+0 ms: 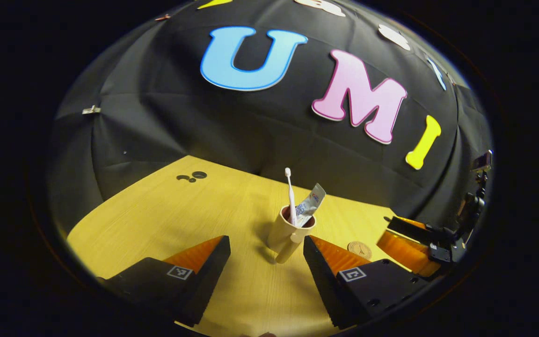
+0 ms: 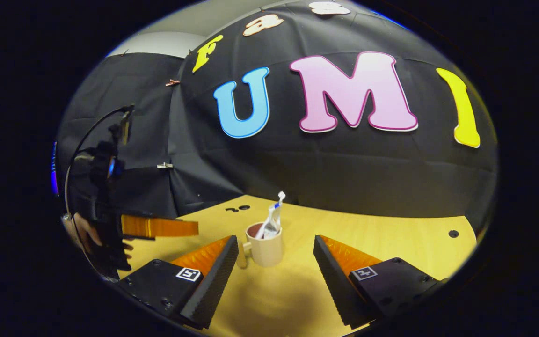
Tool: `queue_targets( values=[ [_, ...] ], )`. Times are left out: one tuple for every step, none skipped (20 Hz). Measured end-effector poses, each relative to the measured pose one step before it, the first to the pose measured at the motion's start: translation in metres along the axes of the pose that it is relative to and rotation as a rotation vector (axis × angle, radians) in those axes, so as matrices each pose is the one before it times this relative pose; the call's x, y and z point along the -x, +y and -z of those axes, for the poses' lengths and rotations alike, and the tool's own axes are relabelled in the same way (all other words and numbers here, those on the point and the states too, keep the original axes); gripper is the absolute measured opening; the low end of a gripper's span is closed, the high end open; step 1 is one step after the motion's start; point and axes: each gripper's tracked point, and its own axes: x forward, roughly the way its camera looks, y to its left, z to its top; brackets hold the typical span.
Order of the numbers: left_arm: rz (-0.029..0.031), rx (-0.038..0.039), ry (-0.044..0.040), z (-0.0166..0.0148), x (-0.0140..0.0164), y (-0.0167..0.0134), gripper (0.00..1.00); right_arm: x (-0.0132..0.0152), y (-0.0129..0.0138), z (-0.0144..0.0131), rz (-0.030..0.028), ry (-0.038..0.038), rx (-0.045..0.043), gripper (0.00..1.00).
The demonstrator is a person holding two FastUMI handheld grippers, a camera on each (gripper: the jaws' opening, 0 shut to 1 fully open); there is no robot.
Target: Put the toothbrush and toothpaste on the desktop into the cup, then pick up the cup and place it on the coaster on the desktop.
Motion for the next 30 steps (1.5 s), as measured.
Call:
queue_targets(
  values=[
    [0.0084, -0.01191, 0.03146, -0.00114, -0.00714, -0.00317, 0.97, 0.0082, -0.00788, 0.00258, 0.01345, 0.01338, -0.00104, 0.99],
    [0.01317, -0.00957, 0.03251, -0.00196, -0.00692, -0.00554, 0.98, 0.00771, -0.00826, 0.00186, 0.01506, 0.0112, -0.00039, 1.0],
    [0.0188, -0.00907, 0.03092, -0.0005, -0.00679, -0.00576, 0.97, 0.00761, -0.00895, 0.00176, 0.01834, 0.01072, -0.00459, 1.0],
    [0.0186, -0.00865, 0.04166, -0.00037, -0.00817, -0.00646, 0.98, 0.00616, -0.00896, 0.00161, 0.0171, 0.00987, -0.01092, 1.0],
    [0.01758, -0.00952, 0.04258, 0.00281, -0.00748, -0.00511, 0.98, 0.00673, -0.00927, 0.00108, 0.01814, 0.00654, -0.01528, 0.99],
    [0.01199, -0.01069, 0.05199, 0.00349, -0.0094, -0.00446, 0.98, 0.00596, -0.00867, -0.00079, 0.02051, 0.00271, -0.01893, 1.0],
    [0.00073, -0.00999, 0.04973, 0.0037, -0.00768, -0.00212, 0.97, 0.00202, -0.00876, -0.00047, 0.01751, -0.00001, -0.01507, 0.99],
    [-0.00132, -0.015, 0.04851, 0.00301, -0.00871, -0.00126, 0.97, 0.00386, -0.00948, -0.00166, 0.0207, -0.00231, -0.01617, 0.99],
    [-0.00499, -0.01907, 0.0444, 0.00323, -0.00856, -0.00019, 0.97, 0.00547, -0.00996, -0.00115, 0.02222, -0.00202, -0.01501, 0.98],
    [0.0008, -0.02224, 0.04531, 0.0032, -0.00938, -0.0027, 0.98, 0.0049, -0.01019, -0.0003, 0.0205, -0.00199, -0.01531, 0.98],
    [-0.00184, -0.01988, 0.03638, 0.00109, -0.00462, -0.00095, 0.98, 0.00414, -0.00885, 0.00096, 0.01746, -0.00056, -0.00854, 0.98],
    [-0.00706, -0.0222, 0.03679, 0.00063, -0.0073, -0.00094, 0.98, 0.00336, -0.01172, 0.00113, 0.02197, 0.00454, -0.00459, 0.98],
    [-0.00381, -0.01886, 0.03199, 0.00332, -0.00704, -0.00116, 0.98, 0.00342, -0.01271, 0.00256, 0.02405, 0.00705, -0.00492, 0.98],
    [-0.01016, -0.01506, 0.03897, 0.00211, -0.00812, -0.00076, 0.97, 0.00336, -0.01135, 0.00045, 0.02174, 0.00382, -0.00839, 0.98],
    [-0.0044, -0.01231, 0.0295, 0.00058, -0.00495, -0.00004, 0.97, 0.00283, -0.01188, 0.00043, 0.02179, 0.00026, -0.0088, 0.98],
    [-0.00987, -0.01551, 0.03357, 0.00082, -0.00599, 0.00022, 0.96, 0.00343, -0.01143, 0.00035, 0.02155, -0.0001, -0.00559, 0.98],
    [-0.00748, -0.01253, 0.02909, 0.00109, -0.00524, 0.00039, 0.96, 0.00334, -0.01139, 0.00147, 0.02116, 0.00159, -0.00226, 0.99],
    [-0.00562, -0.00795, 0.02891, 0.00015, -0.00556, 0.00041, 0.96, 0.00214, -0.01115, 0.00119, 0.01962, 0.0036, -0.00129, 0.99],
    [-0.01215, -0.00432, 0.02687, -0.00024, -0.00455, 0.00235, 0.94, 0.00184, -0.00936, 0.00181, 0.01859, 0.00574, -0.00228, 0.99],
    [-0.00669, -0.00601, 0.01968, -0.00225, -0.00425, 0.00125, 0.93, 0.00158, -0.00837, 0.00261, 0.01599, 0.00637, -0.00539, 0.99],
    [-0.0142, 0.00005, 0.02614, 0.00072, -0.00419, 0.00353, 0.91, 0.00231, -0.007, 0.00312, 0.01493, 0.00622, -0.0078, 0.99],
    [-0.00554, 0.00333, 0.02048, -0.00057, -0.00315, 0.00131, 0.9, 0.00216, -0.00656, 0.00185, 0.01313, 0.0062, -0.01058, 0.98],
    [-0.00477, 0.00412, 0.01603, -0.00028, -0.00225, 0.00192, 0.87, 0.00106, -0.00419, 0.00214, 0.0083, 0.00523, -0.00833, 0.98],
    [-0.00571, 0.00548, 0.01601, -0.00041, -0.00306, 0.0024, 0.85, 0.0016, -0.00385, 0.00356, 0.00743, 0.00536, -0.00576, 0.99],
    [-0.0054, 0.00457, 0.01544, -0.00058, -0.002, 0.00172, 0.79, 0.00045, -0.00325, 0.00196, 0.00763, 0.00576, -0.00228, 0.98],
    [0.00038, 0.0054, 0.01313, 0.00114, -0.00273, 0.00005, 0.75, 0.00063, -0.00305, 0.00155, 0.00688, 0.00561, -0.00143, 0.99],
    [0.004, 0.00514, 0.0118, -0.00005, -0.00184, -0.00089, 0.69, -0.00061, -0.00233, 0.00156, 0.00376, 0.00376, -0.0012, 0.98],
    [0.00439, 0.00246, 0.00819, 0.0008, -0.0015, -0.00093, 0.67, -0.00023, -0.00113, 0.00069, 0.00221, 0.00329, -0.00128, 0.99],
    [0.00167, -0.00406, 0.00759, 0.00034, -0.00125, -0.00107, 0.61, 0.0014, -0.00083, 0.00015, 0.00182, 0.00346, -0.00011, 0.98],
    [-0.00123, -0.00426, 0.00634, 0.00045, -0.00057, -0.00078, 0.63, -0.00049, -0.00103, 0.00038, 0.00265, 0.00354, 0.00041, 0.99]
  ],
)
